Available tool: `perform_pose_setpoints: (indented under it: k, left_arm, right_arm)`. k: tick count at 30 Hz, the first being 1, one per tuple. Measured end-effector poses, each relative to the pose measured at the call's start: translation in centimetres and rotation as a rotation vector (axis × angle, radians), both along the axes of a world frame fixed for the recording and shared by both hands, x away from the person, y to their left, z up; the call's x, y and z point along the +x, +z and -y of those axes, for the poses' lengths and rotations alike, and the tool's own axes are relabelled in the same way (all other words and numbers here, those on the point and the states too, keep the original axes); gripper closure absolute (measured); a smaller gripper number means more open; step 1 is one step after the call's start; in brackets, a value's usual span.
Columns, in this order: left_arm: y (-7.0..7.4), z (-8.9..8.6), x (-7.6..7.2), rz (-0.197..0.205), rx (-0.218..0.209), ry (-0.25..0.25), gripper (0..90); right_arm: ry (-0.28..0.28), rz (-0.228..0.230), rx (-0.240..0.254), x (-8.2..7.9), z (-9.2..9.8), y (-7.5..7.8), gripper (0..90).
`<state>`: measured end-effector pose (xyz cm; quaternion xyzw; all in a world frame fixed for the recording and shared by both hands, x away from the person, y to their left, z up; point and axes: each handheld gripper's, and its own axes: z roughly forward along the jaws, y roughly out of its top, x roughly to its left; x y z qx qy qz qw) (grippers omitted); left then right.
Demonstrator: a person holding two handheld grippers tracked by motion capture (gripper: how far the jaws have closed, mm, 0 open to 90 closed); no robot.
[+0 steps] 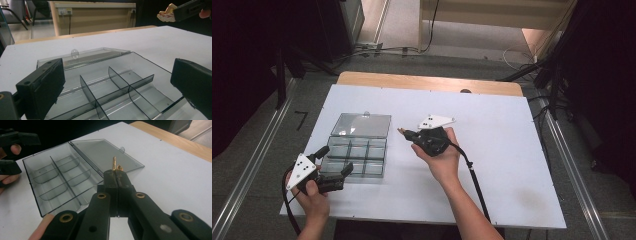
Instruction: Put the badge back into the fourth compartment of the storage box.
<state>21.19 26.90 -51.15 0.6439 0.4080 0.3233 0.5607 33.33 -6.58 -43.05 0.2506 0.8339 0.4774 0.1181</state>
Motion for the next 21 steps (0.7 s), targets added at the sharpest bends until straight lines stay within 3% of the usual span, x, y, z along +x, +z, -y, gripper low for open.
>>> perform_pose_setpoints:
  k: [21]
  left_arm:
    - [0.1,0.0,-0.2,0.020,0.005,-0.004,0.0]
  right_arm:
    - [0.079,-0.007,0.000,-0.7,-3.8,-0.3,87.1]
